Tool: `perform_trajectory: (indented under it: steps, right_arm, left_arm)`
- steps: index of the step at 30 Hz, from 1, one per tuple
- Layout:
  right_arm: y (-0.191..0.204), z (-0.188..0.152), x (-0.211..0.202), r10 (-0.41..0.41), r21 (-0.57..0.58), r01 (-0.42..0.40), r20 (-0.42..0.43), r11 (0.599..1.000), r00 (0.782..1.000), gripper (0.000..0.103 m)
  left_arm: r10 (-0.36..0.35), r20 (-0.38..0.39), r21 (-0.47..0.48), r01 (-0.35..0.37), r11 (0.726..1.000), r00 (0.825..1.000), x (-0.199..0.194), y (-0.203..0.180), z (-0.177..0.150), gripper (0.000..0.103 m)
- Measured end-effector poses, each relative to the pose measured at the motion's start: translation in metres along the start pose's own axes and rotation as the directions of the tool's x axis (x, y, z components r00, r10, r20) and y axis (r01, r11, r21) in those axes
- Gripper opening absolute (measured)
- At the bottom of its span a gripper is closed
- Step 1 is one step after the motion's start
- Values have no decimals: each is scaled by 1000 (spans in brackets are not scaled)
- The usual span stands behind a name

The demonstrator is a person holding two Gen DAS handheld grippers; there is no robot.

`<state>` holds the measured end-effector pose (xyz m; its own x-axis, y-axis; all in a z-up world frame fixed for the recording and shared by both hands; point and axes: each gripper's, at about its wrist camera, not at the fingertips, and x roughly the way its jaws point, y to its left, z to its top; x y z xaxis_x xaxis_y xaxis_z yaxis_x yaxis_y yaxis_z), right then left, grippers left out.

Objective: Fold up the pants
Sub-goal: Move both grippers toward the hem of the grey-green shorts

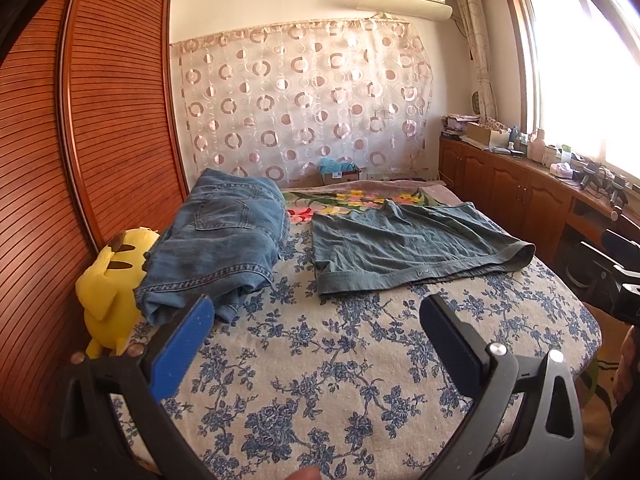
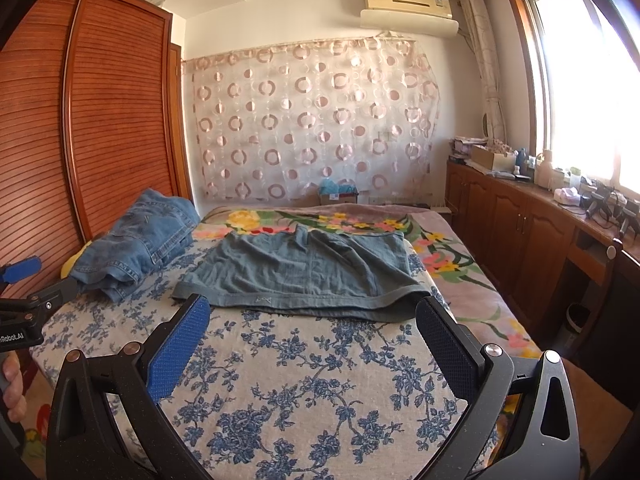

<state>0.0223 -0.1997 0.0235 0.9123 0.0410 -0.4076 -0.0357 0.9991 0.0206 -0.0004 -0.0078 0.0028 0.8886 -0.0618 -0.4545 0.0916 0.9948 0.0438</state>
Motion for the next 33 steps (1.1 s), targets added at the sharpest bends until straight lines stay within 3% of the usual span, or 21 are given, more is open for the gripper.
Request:
perform_trajectory:
  steps: [11, 17, 23, 27, 33]
  right_arm:
    - [-34, -8, 32, 6, -20, -8, -89, 1000, 996, 101]
    - [-50, -10, 56, 2, -28, -6, -137, 1000, 991, 77]
    - [-70, -5, 84, 6, -19, -10, -189, 1000, 982, 63]
    - [-86, 0, 100, 2, -14, -5, -216, 1000, 976, 59]
    - [-106, 1, 124, 11, -16, -16, -261, 1000, 965, 57]
  left_arm:
    - [-90, -88, 58, 95, 994, 992, 54, -14, -2, 103]
    - [-107, -115, 82, 116, 990, 988, 86, -19, 5, 103]
    - [-132, -143, 95, 147, 985, 981, 113, -21, 14, 103]
    - [-153, -161, 96, 170, 981, 975, 129, -21, 17, 103]
    - [-124, -216, 121, 153, 981, 969, 156, -21, 19, 101]
